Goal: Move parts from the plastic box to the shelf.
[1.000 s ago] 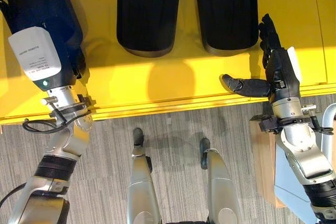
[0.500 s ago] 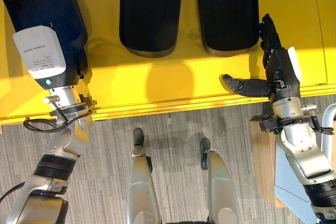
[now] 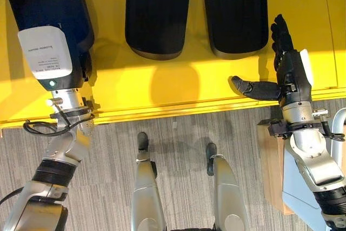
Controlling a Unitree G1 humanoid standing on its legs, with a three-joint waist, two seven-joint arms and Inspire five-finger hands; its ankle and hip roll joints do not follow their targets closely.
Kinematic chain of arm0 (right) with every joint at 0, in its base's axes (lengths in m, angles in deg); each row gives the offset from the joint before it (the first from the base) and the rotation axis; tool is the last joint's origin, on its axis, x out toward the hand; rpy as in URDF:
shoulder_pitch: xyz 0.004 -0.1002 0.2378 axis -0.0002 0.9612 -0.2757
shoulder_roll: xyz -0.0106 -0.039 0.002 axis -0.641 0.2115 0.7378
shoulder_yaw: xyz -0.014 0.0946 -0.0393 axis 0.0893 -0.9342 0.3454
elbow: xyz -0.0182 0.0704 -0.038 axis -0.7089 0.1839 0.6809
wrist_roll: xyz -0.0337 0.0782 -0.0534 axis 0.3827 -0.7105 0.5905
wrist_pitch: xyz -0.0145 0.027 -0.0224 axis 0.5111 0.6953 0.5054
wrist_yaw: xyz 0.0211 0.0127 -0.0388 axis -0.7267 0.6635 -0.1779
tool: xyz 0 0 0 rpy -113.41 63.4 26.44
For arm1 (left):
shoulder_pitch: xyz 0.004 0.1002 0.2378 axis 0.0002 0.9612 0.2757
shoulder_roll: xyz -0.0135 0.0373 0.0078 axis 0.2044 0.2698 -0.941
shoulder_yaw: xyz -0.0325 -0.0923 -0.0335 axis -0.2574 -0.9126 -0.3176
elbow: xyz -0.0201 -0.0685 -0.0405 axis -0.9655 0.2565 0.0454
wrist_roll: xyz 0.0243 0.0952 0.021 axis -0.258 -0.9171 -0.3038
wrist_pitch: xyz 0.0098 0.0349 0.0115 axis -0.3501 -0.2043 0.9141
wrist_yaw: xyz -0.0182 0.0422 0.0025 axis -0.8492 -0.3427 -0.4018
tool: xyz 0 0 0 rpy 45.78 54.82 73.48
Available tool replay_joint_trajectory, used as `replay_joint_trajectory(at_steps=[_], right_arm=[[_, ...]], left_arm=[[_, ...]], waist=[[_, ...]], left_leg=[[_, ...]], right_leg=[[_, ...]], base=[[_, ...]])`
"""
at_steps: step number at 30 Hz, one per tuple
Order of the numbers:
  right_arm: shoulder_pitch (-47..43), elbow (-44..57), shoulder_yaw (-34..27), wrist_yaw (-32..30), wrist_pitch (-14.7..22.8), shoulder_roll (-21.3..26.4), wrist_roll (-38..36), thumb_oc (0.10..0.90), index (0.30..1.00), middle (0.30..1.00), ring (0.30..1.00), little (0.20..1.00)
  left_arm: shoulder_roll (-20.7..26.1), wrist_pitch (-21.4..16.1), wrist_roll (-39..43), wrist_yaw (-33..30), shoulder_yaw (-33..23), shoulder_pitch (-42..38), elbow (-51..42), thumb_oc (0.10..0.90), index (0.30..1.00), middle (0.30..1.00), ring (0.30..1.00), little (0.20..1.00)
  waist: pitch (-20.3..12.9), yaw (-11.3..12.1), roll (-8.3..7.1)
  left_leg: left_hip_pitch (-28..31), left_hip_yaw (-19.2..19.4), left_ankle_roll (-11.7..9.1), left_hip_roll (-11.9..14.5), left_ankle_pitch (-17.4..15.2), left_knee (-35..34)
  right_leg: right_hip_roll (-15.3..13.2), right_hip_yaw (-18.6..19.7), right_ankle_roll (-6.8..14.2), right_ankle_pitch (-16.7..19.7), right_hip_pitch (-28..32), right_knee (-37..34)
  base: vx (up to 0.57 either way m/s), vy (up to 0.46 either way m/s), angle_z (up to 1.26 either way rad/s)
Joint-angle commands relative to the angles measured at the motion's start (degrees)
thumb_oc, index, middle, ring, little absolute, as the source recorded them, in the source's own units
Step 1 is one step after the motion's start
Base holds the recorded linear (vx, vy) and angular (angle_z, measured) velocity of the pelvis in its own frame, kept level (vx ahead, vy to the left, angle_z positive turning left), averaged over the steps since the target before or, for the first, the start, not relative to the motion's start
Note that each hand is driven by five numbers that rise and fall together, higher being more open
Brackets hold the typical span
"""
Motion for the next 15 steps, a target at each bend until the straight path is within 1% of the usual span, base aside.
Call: replay_joint_trajectory(at_steps=[1,12,15], right_arm=[[-3.2,2.7,-4.3,-3.2,6.8,0.1,2.0,0.900,1.000,1.000,1.000,1.000],[-2.4,2.5,-4.8,-3.7,7.5,0.3,2.0,0.900,1.000,1.000,1.000,1.000],[-1.9,2.5,-5.0,-3.7,7.8,0.2,2.0,0.900,1.000,1.000,1.000,1.000]], left_arm=[[-0.5,-2.5,-4.4,2.8,5.0,2.3,-2.8,0.400,0.300,0.300,0.300,0.300],[-1.3,-2.3,-4.6,4.6,8.1,2.9,-3.0,0.400,0.300,0.300,0.300,0.300],[-1.5,-2.2,-4.1,5.1,8.1,3.4,-3.4,0.400,0.300,0.300,0.300,0.300]], waist=[[-4.1,-1.2,-1.91],[-4.0,-1.2,-1.78],[-3.8,-1.1,-1.63]], left_leg=[[0.8,4.1,3.9,-3.3,-5.4,2.4],[1.4,4.1,4.0,-3.5,-6.1,2.8],[1.2,3.9,4.1,-3.6,-5.9,2.9]], right_leg=[[2.5,-4.1,-4.5,0.9,2.5,-3.7],[2.0,-4.5,-4.3,0.8,3.4,-4.1],[1.9,-4.6,-4.3,1.2,3.2,-4.2]], base=[[0.00,0.000,0.00],[0.00,0.000,0.00],[0.00,0.000,0.00]])
